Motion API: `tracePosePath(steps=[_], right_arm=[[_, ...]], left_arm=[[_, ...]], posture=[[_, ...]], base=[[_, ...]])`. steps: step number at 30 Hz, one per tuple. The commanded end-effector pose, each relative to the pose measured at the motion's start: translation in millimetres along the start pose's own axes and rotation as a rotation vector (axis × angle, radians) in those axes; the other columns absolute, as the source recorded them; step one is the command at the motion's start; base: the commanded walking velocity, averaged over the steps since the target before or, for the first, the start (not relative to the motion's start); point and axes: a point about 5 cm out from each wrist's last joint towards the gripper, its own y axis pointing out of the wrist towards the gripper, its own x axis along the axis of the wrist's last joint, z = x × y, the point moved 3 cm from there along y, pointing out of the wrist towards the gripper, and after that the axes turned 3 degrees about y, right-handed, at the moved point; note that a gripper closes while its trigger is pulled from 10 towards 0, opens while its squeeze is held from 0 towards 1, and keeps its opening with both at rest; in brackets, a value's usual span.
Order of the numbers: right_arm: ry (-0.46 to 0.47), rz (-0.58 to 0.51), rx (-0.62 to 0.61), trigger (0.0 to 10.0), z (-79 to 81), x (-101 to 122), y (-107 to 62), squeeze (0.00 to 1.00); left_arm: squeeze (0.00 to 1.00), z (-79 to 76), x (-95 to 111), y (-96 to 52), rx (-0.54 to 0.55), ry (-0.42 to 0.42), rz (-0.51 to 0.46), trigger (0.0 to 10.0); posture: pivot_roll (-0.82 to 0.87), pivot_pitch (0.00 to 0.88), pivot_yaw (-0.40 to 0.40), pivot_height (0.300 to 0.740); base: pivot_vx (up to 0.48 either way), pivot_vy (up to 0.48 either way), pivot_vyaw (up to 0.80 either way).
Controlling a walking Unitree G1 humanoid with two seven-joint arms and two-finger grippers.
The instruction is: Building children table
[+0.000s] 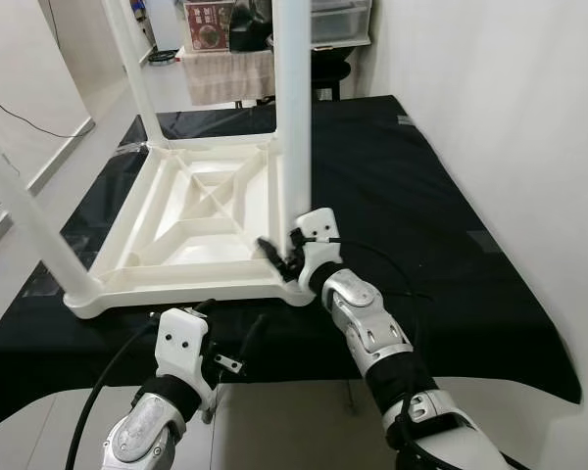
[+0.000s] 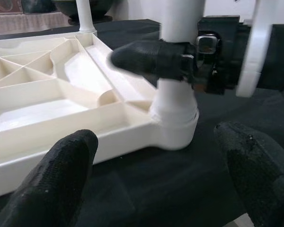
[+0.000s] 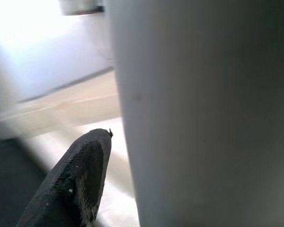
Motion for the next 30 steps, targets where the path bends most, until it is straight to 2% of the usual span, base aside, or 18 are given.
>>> tracePosePath(steps=[1,2,3,8,12,13,14,15,17,22,30], right_arm=[[-0.032,-0.006,0.182,10.0,17.4,11.6,7.2,0.31],[-0.060,0.006,0.254,10.0,16.0,14.9,6.2,0.31],[-0.117,0.025,0.309,10.0,11.3,18.3,4.8,0.00],[-0.192,0.090,0.431,10.0,1.7,27.2,2.7,0.00],[-0.172,0.112,0.441,10.0,-1.3,30.6,5.2,0.00],[-0.136,0.119,0.450,8.0,-1.5,30.6,5.7,0.00],[-0.103,0.128,0.467,3.4,-1.5,29.8,4.8,0.00],[-0.085,0.136,0.484,0.0,-1.6,28.0,3.0,0.00],[-0.085,0.136,0.484,0.0,-1.6,28.0,3.0,0.00],[-0.043,0.163,0.591,0.0,-2.3,20.4,-8.7,0.00],[-0.013,0.138,0.660,0.0,-5.6,19.3,-20.5,0.00]], left_arm=[[0.00,1.2,-2.8,-0.4,-0.003,-0.002,0.019,10.0],[0.00,1.1,-2.9,-0.2,-0.003,-0.003,0.019,10.0],[0.00,0.8,-3.1,0.0,-0.004,-0.003,0.019,10.0],[0.00,0.3,-3.9,1.0,-0.003,-0.002,0.020,10.0],[0.00,0.1,-4.5,1.4,-0.003,-0.001,0.022,10.0],[0.00,-0.2,-4.9,1.6,-0.004,-0.002,0.023,10.0],[0.00,-0.6,-5.2,1.6,-0.005,-0.002,0.023,10.0],[0.00,-0.9,-5.3,1.7,-0.005,-0.003,0.024,10.0],[0.00,-0.9,-5.3,1.7,-0.005,-0.003,0.024,10.0],[0.00,-2.0,-5.3,1.5,-0.006,-0.006,0.023,10.0],[0.00,-2.7,-4.7,1.1,-0.011,-0.012,0.022,10.0]], posture=[[0.03,0.063,0.007,0.740],[0.03,0.063,0.007,0.740],[0.04,0.060,0.003,0.740],[0.04,0.055,0.001,0.740],[0.05,0.052,0.000,0.740],[0.05,0.051,-0.002,0.740],[0.05,0.051,-0.003,0.740],[0.05,0.053,-0.005,0.740],[0.05,0.053,-0.005,0.740],[0.04,0.059,-0.001,0.740],[0.03,0.068,0.005,0.740]], base=[[0.000,0.000,0.00],[0.000,0.000,0.00],[0.000,0.000,0.00],[0.000,0.000,0.00],[0.000,0.000,0.00],[0.000,0.000,0.00],[0.000,0.000,0.00],[0.000,0.000,0.00],[0.000,0.000,0.00],[0.000,0.000,0.00],[0.000,0.000,0.00]])
